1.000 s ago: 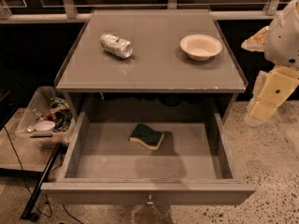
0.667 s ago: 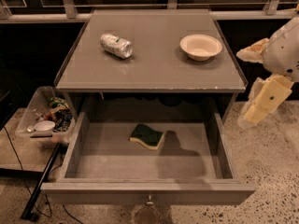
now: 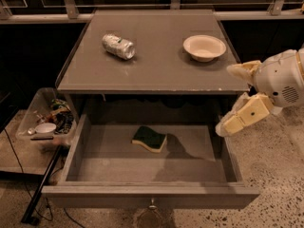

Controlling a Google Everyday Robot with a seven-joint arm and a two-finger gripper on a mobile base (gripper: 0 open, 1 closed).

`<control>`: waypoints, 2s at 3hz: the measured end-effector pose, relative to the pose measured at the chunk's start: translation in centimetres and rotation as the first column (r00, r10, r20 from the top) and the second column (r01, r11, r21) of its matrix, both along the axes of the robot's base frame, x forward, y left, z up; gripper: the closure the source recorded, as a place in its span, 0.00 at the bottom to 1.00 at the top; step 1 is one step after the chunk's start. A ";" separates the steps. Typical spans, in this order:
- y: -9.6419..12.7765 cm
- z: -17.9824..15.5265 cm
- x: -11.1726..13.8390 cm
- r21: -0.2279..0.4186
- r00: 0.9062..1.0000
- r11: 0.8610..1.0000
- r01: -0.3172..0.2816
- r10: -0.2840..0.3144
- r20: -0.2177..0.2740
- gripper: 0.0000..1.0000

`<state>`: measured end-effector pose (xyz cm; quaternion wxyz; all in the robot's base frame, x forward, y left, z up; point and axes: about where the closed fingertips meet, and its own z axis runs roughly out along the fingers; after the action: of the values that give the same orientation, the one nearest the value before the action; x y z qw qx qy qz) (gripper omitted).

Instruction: Pick sponge from top drawer and place on counter

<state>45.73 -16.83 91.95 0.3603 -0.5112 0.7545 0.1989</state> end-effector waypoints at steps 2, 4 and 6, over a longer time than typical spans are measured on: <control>1.6 -1.6 0.7 -0.023 1.000 1.000 -0.012 0.012 -0.010 0.00; 4.9 -8.3 3.1 -0.114 1.000 0.993 0.010 -0.007 0.027 0.00; 6.5 -13.7 4.0 -0.170 0.993 0.984 0.062 -0.043 0.114 0.00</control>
Offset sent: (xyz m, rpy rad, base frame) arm 0.0200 0.0359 -0.0427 -0.0532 0.0273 0.0223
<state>49.71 -10.33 78.25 0.3608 -0.5307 0.7611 0.0946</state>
